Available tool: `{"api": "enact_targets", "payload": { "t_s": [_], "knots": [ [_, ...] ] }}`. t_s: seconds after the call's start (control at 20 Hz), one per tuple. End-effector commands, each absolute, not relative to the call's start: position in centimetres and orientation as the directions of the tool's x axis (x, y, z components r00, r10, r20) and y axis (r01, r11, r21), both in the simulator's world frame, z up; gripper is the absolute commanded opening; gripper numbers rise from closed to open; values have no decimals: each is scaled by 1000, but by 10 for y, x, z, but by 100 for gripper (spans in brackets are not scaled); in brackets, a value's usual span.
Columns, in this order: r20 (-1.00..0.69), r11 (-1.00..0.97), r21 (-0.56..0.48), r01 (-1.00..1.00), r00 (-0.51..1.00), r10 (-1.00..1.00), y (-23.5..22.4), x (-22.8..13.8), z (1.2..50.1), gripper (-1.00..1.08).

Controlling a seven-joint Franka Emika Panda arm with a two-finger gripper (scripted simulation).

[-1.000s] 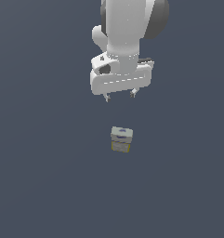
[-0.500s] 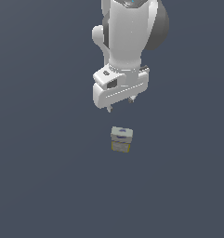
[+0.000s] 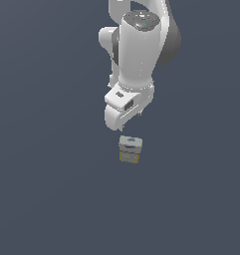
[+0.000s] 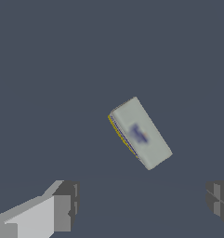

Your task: Pick up the object and move it to a goal position.

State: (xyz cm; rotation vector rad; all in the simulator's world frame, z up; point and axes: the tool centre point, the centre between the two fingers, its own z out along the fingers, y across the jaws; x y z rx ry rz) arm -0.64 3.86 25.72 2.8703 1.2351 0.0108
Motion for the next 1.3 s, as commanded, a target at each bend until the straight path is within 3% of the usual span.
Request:
{"api": "enact_targets", "payload": {
  "t_s": [0.0,0.75,1.25],
  "knots": [
    [-3,-633,17,774,633,774,40,-2,251,100],
    [-5,-289,4,957,289,957,45,18,213,100],
    [0,-178,0,984,178,984,47,23,203,100]
  ]
}}
